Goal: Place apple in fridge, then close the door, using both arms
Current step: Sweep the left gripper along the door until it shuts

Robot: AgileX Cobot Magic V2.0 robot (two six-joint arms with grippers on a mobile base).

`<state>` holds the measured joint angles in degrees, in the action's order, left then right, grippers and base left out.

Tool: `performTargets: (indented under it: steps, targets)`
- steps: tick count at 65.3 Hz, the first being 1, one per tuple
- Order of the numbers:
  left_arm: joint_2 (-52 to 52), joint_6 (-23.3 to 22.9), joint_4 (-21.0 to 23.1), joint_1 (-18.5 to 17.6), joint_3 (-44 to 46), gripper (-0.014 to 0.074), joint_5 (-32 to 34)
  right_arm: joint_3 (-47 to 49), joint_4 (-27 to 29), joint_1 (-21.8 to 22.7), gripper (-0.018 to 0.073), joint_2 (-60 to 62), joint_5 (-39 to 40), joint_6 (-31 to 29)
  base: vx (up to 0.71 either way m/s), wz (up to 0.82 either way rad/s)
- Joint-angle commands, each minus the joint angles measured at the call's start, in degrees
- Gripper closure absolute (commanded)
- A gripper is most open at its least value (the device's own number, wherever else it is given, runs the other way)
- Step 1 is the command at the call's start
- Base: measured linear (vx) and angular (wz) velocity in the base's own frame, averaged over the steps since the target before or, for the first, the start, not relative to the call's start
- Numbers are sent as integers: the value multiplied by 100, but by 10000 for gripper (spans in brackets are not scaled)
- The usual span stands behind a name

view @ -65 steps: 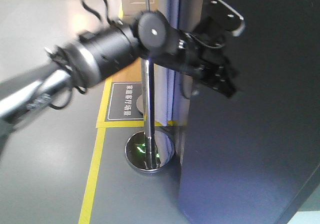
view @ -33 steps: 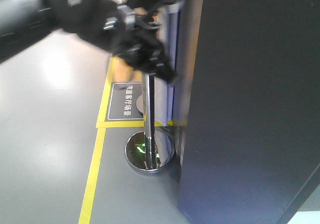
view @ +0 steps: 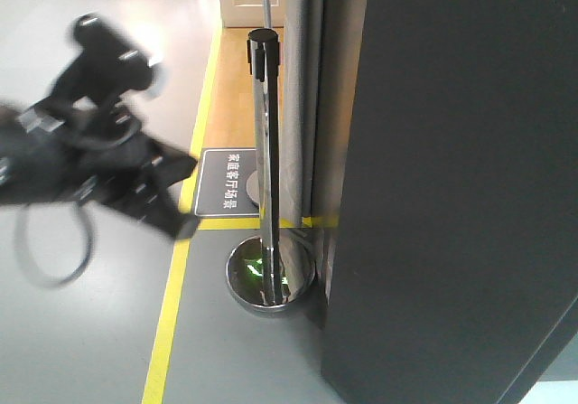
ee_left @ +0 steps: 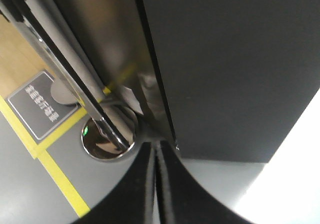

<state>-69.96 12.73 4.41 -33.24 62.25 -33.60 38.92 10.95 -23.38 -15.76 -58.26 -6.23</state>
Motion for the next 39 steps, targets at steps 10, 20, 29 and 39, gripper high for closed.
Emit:
performTargets:
  steps: [10,20,29,39]
  targets:
    - [1002,-59,68,13,-624,602,524,132,-139,-13,379,-642,721,-16,0,0]
    - [1301,-59,60,13,-778,602,477,132,-241,-13,483,-1076,950,-84,0,0]
    - [1343,-59,52,13,-778,602,464,132,-466,-13,567,-1475,1288,-89,0,0]
    - [1343,-59,52,13,-778,602,452,132,-774,-13,568,-1949,1633,-72,0,0]
